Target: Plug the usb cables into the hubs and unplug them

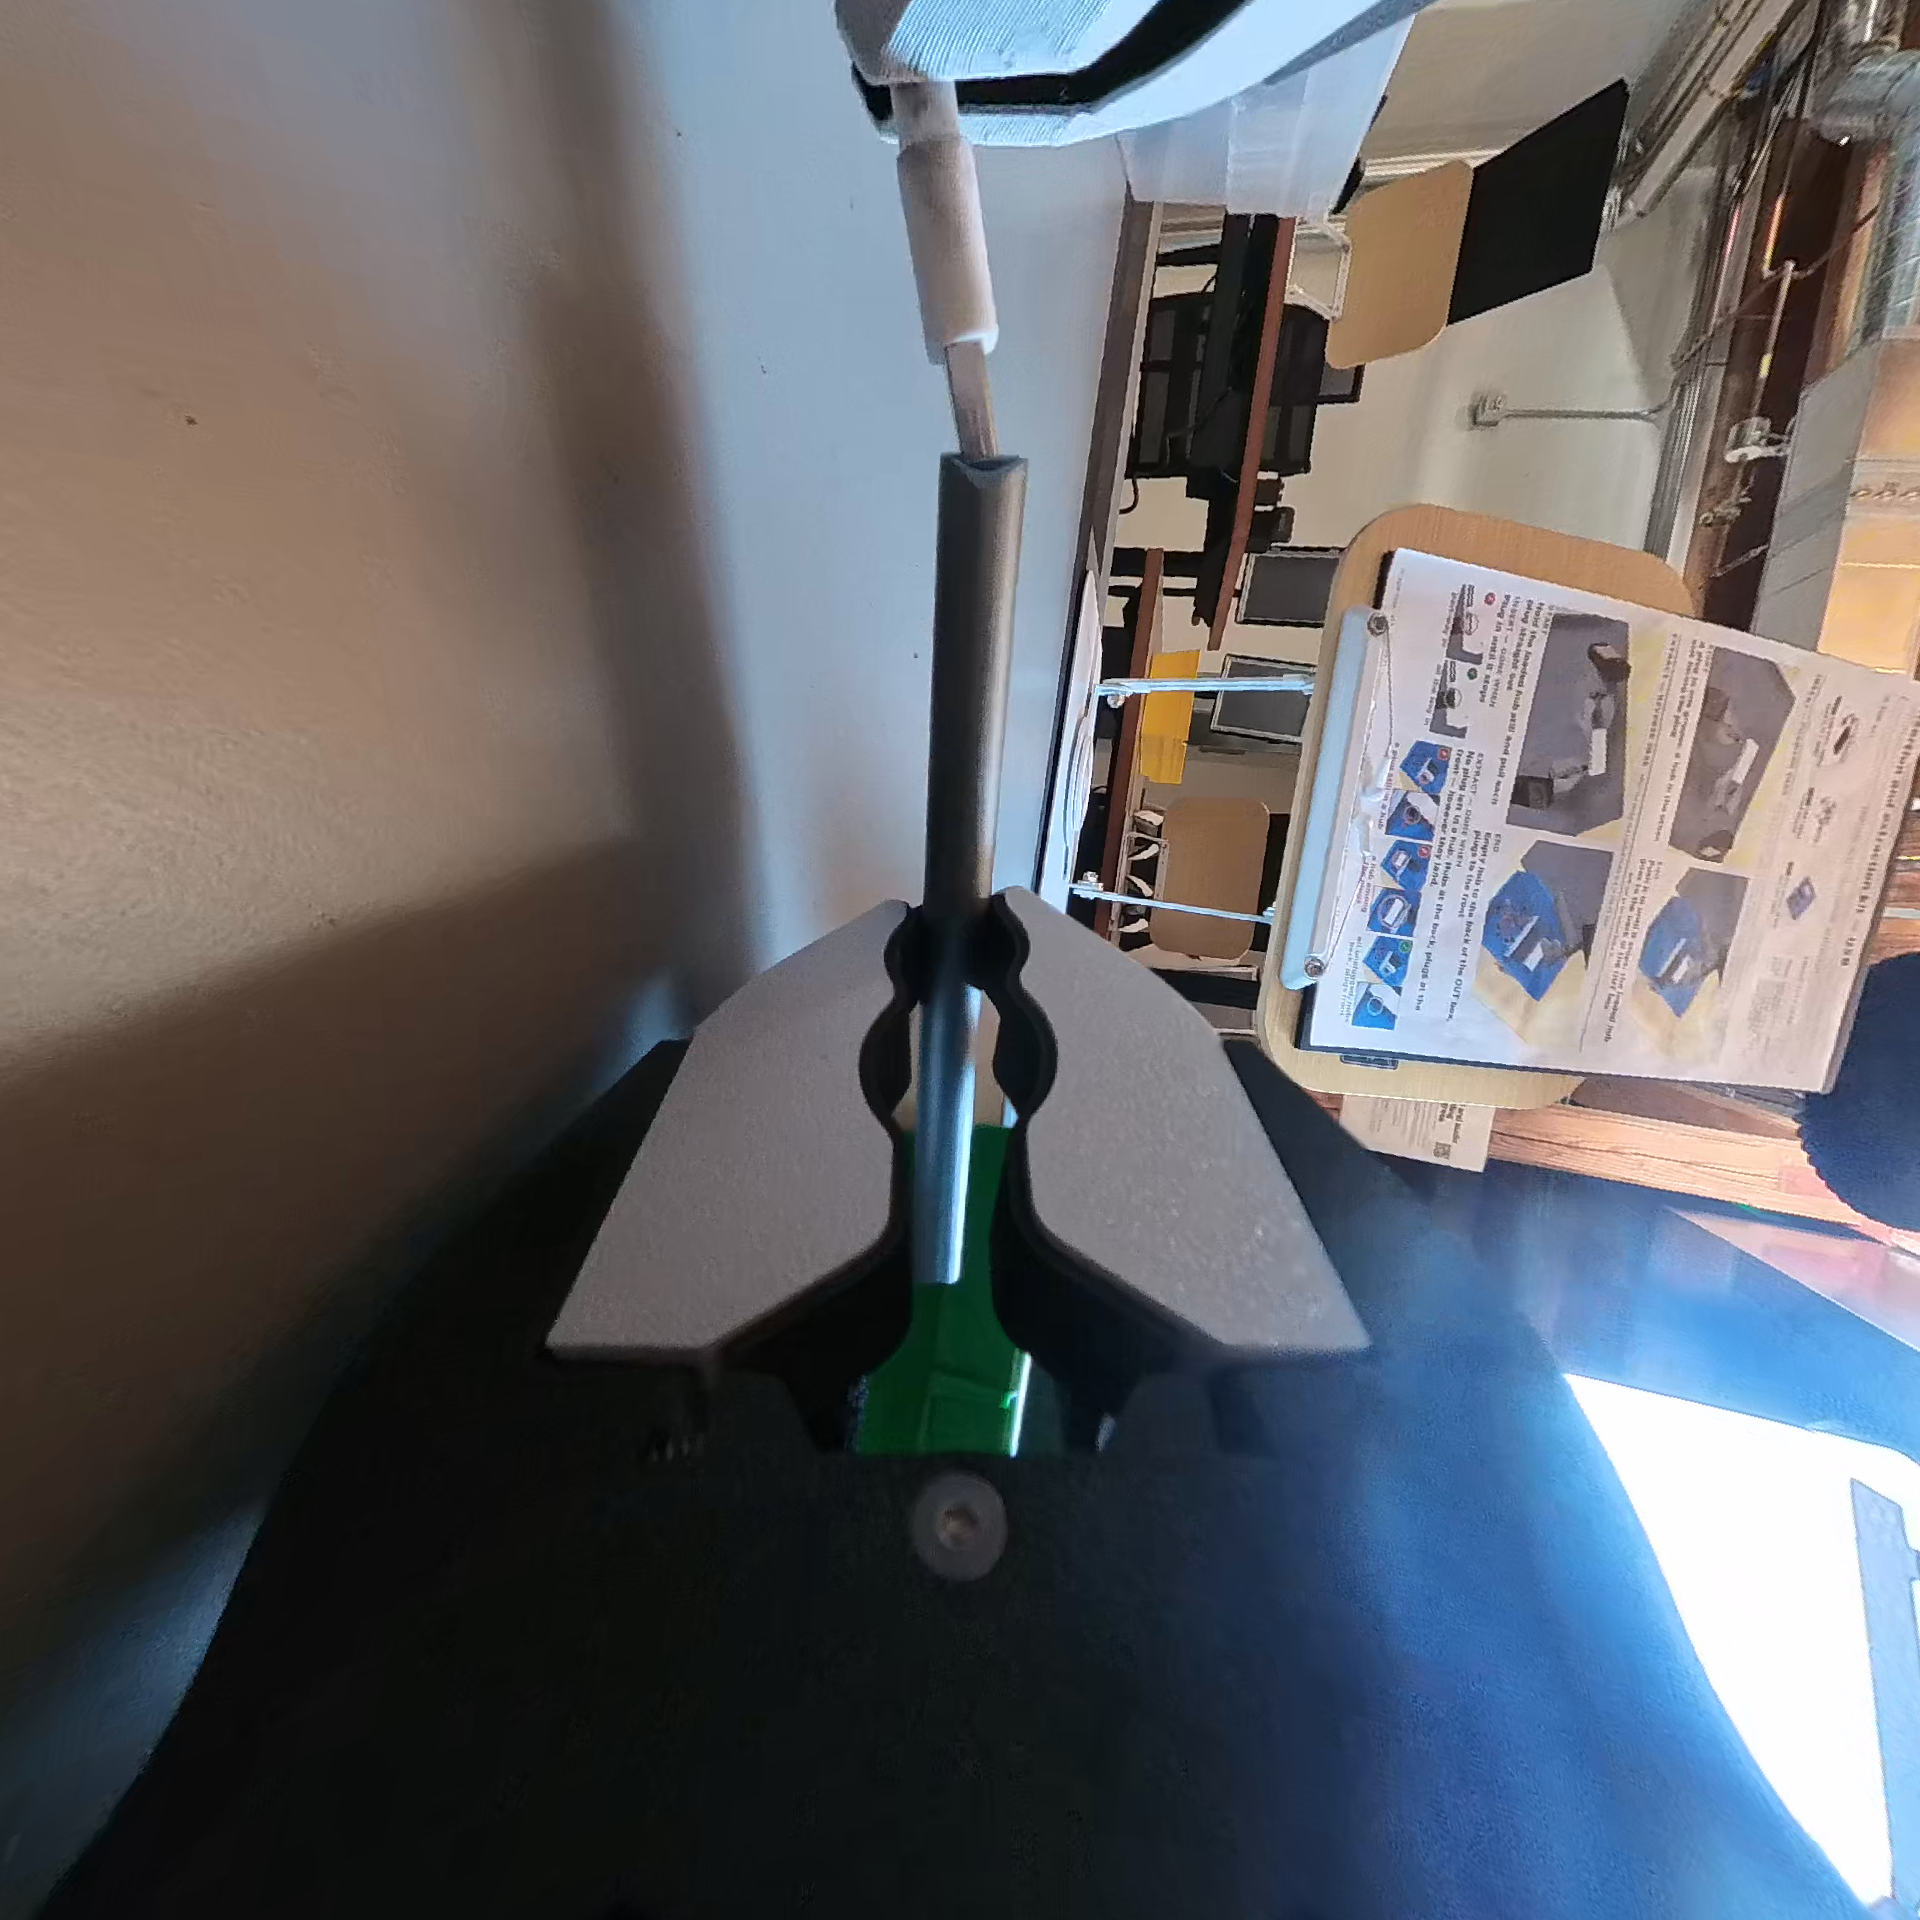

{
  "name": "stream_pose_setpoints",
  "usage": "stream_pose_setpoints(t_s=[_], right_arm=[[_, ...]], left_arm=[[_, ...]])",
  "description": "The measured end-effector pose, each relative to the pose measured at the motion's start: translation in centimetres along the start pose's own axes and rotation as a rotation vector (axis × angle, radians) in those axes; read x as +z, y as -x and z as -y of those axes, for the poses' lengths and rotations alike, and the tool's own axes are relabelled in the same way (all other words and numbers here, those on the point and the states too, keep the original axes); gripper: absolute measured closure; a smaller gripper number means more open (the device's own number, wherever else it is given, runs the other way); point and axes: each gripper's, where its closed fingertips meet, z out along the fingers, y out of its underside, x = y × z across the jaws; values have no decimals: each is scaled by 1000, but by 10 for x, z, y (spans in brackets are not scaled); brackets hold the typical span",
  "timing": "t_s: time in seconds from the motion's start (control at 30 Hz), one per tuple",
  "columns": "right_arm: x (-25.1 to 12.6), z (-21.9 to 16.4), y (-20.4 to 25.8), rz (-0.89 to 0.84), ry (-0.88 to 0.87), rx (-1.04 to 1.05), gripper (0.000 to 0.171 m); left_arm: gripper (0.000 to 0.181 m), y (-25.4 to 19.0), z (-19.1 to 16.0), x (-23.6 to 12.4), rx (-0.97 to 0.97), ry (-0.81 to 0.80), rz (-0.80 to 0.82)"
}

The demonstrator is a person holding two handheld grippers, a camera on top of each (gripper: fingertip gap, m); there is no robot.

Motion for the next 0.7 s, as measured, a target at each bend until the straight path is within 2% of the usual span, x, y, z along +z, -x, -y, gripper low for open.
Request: stream_pose_setpoints(t_s=[0.3,0.47,0.57,0.7], right_arm=[[0,1,1,-25,14,-51,161],[1,3,3,-29,27,-88,161],[0,0,2,-30,42,-66,161],[-4,-7,0,-21,41,-16,161]], left_arm=[[176,-4,-1,0,-36,23,-74],[176,-2,-2,-2,-77,140,-192],[176,0,-1,0,-74,198,-207],[176,-5,11,0,-80,125,-263]])
